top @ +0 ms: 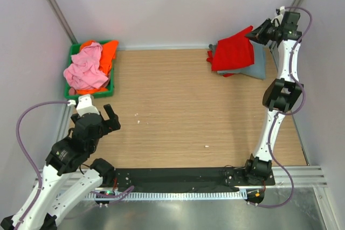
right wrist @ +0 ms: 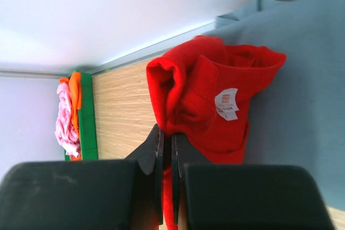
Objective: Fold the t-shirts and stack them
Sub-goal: Neatly place the folded tshirt to the corner
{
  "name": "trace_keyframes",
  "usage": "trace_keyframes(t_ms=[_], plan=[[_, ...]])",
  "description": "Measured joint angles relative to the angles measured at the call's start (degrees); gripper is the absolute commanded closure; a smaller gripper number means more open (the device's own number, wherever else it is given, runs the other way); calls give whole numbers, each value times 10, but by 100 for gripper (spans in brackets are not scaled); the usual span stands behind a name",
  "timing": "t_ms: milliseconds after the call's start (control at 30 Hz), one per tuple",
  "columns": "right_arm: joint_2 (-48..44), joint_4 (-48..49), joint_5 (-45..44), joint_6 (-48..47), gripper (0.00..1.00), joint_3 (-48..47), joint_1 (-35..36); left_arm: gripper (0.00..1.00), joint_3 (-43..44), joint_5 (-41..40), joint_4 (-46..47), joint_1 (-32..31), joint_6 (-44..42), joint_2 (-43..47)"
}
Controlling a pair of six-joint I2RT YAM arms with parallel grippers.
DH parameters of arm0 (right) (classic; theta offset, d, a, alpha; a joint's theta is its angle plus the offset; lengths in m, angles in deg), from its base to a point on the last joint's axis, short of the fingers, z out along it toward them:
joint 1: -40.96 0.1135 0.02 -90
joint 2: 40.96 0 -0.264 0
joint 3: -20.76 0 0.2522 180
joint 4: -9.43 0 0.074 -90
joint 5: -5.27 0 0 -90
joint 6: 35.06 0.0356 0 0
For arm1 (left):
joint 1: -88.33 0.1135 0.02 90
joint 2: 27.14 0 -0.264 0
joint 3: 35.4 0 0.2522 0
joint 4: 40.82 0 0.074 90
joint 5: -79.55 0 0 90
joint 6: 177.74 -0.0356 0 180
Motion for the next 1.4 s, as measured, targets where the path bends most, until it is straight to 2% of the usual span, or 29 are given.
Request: trace_keyframes(t_ms=[367, 600, 700, 733, 800, 833, 933, 1033, 1167, 1400], plan=[[67, 31, 8, 27, 98, 0, -68, 0, 0, 0, 0, 0, 0, -1], [89, 63, 7, 36, 91, 8, -92, 0, 0, 0, 0, 0, 0, -6], [99, 79, 3, 36, 76, 18, -91, 0, 0, 0, 0, 0, 0, -6], [102, 85, 0, 37, 67, 24, -91, 0, 0, 0, 0, 0, 0, -6], [109, 89, -10, 34, 61, 31, -88, 0, 0, 0, 0, 0, 0, -6], [112, 87, -17, 32, 50, 34, -87, 0, 0, 0, 0, 0, 0, -6], [116, 74, -56, 18, 39, 41, -87, 0, 0, 0, 0, 0, 0, -6], [104, 69, -104, 14, 34, 64, -91, 0, 0, 0, 0, 0, 0, -6], [42, 61, -157, 10, 30, 168, -111, 0, -2, 0, 0, 0, -1, 1], [-101, 21, -248, 29, 29, 301, -120, 0, -3, 0, 1, 0, -1, 13]])
